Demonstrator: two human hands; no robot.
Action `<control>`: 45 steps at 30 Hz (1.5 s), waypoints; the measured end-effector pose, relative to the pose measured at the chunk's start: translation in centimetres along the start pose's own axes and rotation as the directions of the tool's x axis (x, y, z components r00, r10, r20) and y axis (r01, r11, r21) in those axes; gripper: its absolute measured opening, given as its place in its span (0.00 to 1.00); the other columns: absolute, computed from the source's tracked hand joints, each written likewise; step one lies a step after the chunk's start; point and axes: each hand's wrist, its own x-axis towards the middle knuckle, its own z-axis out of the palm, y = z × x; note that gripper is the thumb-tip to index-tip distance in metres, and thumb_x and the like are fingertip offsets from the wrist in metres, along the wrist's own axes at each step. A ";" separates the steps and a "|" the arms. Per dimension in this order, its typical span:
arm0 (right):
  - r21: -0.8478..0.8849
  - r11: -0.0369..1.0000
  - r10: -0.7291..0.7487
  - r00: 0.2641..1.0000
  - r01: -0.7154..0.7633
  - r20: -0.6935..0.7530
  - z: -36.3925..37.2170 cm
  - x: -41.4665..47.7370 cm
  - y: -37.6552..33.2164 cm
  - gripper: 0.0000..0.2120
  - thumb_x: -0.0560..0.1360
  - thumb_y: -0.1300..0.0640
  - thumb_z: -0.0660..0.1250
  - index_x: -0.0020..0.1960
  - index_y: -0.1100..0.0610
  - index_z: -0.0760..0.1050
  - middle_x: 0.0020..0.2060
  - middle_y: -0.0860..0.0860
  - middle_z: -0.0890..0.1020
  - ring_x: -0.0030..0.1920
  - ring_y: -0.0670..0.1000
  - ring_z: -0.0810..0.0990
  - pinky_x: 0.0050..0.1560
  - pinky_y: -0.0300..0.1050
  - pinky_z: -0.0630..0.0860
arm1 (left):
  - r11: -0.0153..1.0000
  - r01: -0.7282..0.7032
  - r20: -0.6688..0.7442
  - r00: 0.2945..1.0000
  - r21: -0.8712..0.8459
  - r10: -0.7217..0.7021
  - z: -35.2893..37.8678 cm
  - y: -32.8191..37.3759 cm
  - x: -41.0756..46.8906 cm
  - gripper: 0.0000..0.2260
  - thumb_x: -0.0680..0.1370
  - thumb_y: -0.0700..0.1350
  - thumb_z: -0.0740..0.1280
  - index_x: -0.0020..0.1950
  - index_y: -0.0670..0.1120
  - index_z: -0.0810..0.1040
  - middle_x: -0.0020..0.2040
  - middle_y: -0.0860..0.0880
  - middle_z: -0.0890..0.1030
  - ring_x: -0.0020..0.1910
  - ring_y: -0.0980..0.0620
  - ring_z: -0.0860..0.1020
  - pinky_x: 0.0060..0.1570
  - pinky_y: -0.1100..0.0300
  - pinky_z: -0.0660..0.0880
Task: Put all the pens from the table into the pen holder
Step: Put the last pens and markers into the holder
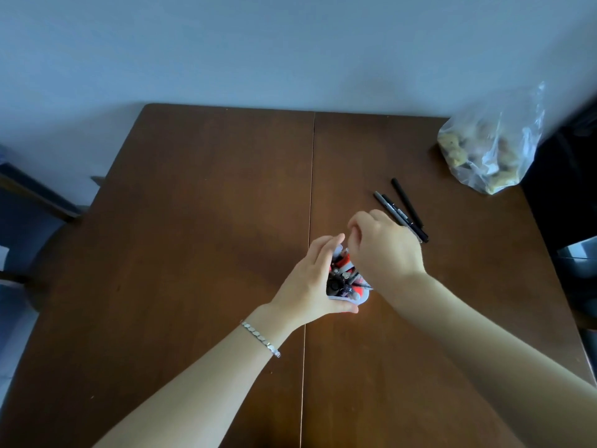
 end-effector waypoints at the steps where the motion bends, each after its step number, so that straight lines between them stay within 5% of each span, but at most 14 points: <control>1: 0.023 0.998 -0.050 0.995 0.052 -0.087 0.3 -0.4 -0.2 0.08 0.73 0.63 0.60 0.44 0.60 0.78 0.38 0.56 0.80 0.26 0.60 0.78 0.24 0.41 0.66 | 0.998 0.021 0.019 1.000 -0.059 -0.020 0.0 -0.2 -0.2 0.49 0.61 0.50 0.80 0.72 0.49 0.52 0.68 0.52 0.60 0.63 0.54 0.70 0.61 0.58 0.72; 3: 0.067 0.989 -0.112 0.972 0.129 -0.209 0.4 -1.2 -0.7 0.12 0.71 0.60 0.57 0.38 0.59 0.79 0.32 0.54 0.79 0.21 0.57 0.75 0.20 0.35 0.57 | 0.974 0.118 0.058 0.992 -0.195 -0.108 -0.1 -0.5 -0.5 0.51 0.61 0.48 0.80 0.73 0.52 0.49 0.70 0.57 0.58 0.68 0.57 0.65 0.65 0.62 0.67; 7: 0.129 0.964 -0.203 0.959 0.231 -0.200 0.8 -0.9 -0.8 0.14 0.74 0.58 0.55 0.44 0.59 0.80 0.41 0.55 0.81 0.42 0.58 0.79 0.37 0.47 0.75 | 0.953 0.182 0.062 0.983 -0.240 -0.172 -0.4 -0.8 -0.5 0.47 0.63 0.50 0.79 0.73 0.55 0.53 0.71 0.58 0.62 0.68 0.61 0.64 0.66 0.64 0.65; 9: 0.353 0.920 -0.124 0.981 0.171 -0.151 0.5 -0.1 -0.6 0.12 0.76 0.64 0.56 0.48 0.61 0.79 0.46 0.56 0.80 0.46 0.55 0.78 0.45 0.44 0.75 | 0.960 0.163 0.043 0.987 -0.228 -0.157 -0.7 -0.8 -0.2 0.41 0.62 0.50 0.78 0.69 0.52 0.60 0.66 0.56 0.68 0.64 0.59 0.68 0.64 0.63 0.68; 11: 0.581 0.811 -0.034 0.998 0.063 -0.060 0.0 -0.1 -0.3 0.15 0.74 0.71 0.56 0.49 0.59 0.79 0.48 0.52 0.79 0.48 0.48 0.76 0.47 0.29 0.71 | 0.970 0.130 0.048 0.991 -0.203 -0.123 -1.0 -0.6 0.3 0.36 0.61 0.49 0.79 0.62 0.49 0.65 0.59 0.53 0.72 0.59 0.55 0.73 0.58 0.61 0.72; 14: 0.702 0.705 0.062 0.995 -0.097 0.076 -0.8 -0.9 0.1 0.20 0.73 0.72 0.53 0.50 0.51 0.75 0.50 0.48 0.76 0.53 0.44 0.74 0.49 0.23 0.68 | 0.974 0.140 0.035 0.990 -0.176 -0.136 -1.3 -0.1 1.2 0.27 0.60 0.50 0.79 0.51 0.47 0.68 0.48 0.49 0.76 0.48 0.50 0.77 0.47 0.61 0.75; 18: 0.487 0.860 0.111 0.987 -0.153 0.113 -1.2 -2.2 1.8 0.12 0.80 0.59 0.53 0.61 0.55 0.68 0.54 0.52 0.72 0.53 0.50 0.72 0.51 0.41 0.69 | 0.975 0.150 0.012 0.989 -0.166 -0.150 -1.2 -0.3 1.3 0.23 0.62 0.51 0.78 0.50 0.49 0.71 0.45 0.55 0.74 0.46 0.53 0.75 0.45 0.62 0.73; 23: 0.573 0.809 0.138 0.990 -0.135 0.039 -1.1 -4.0 2.5 0.04 0.76 0.59 0.64 0.49 0.53 0.72 0.40 0.50 0.76 0.36 0.46 0.73 0.33 0.32 0.70 | 0.997 0.066 0.015 0.998 -0.043 -0.065 -1.1 0.1 0.8 0.25 0.69 0.48 0.73 0.63 0.48 0.69 0.59 0.47 0.75 0.56 0.58 0.70 0.50 0.79 0.64; 28: 0.580 0.815 0.149 0.971 -0.015 -0.185 0.1 -4.1 2.7 0.04 0.72 0.63 0.71 0.47 0.60 0.81 0.38 0.51 0.80 0.37 0.46 0.75 0.42 0.27 0.71 | 0.989 0.115 0.022 0.993 -0.095 -0.114 -1.2 0.4 0.5 0.25 0.70 0.46 0.72 0.65 0.49 0.69 0.61 0.48 0.74 0.58 0.56 0.70 0.53 0.77 0.64; 33: 0.461 0.886 -0.036 0.999 0.041 -0.020 2.1 -3.4 2.2 0.03 0.71 0.65 0.70 0.43 0.63 0.82 0.36 0.58 0.79 0.37 0.57 0.77 0.37 0.52 0.76 | 0.944 0.201 0.050 0.979 -0.262 -0.195 -1.3 0.8 0.2 0.33 0.68 0.45 0.75 0.68 0.57 0.63 0.61 0.59 0.67 0.61 0.55 0.71 0.61 0.61 0.71; 35: 0.469 0.881 -0.043 0.998 0.057 -0.040 2.5 -3.7 2.4 0.05 0.72 0.63 0.69 0.47 0.62 0.81 0.39 0.56 0.78 0.38 0.55 0.77 0.38 0.48 0.77 | 0.958 0.150 0.041 0.989 -0.242 -0.145 -1.4 0.9 0.0 0.33 0.69 0.44 0.74 0.69 0.56 0.62 0.62 0.61 0.66 0.63 0.55 0.71 0.61 0.64 0.70; 39: 0.636 0.771 0.041 0.999 -0.010 -0.034 2.2 -4.6 3.5 0.10 0.71 0.63 0.71 0.52 0.56 0.77 0.39 0.41 0.76 0.41 0.39 0.77 0.43 0.24 0.73 | 0.992 -0.088 -0.080 0.993 -0.088 0.081 -1.7 1.2 0.0 0.21 0.74 0.48 0.68 0.66 0.51 0.69 0.65 0.54 0.70 0.65 0.58 0.68 0.62 0.72 0.65; 45: 0.806 0.590 0.321 0.930 -0.050 -0.178 0.0 -5.9 5.3 0.15 0.70 0.67 0.71 0.49 0.49 0.77 0.39 0.46 0.82 0.41 0.40 0.82 0.48 0.31 0.77 | 0.921 -0.289 -0.205 0.916 0.260 0.345 -1.2 2.3 2.0 0.10 0.74 0.44 0.63 0.47 0.40 0.82 0.45 0.44 0.83 0.49 0.49 0.77 0.50 0.59 0.73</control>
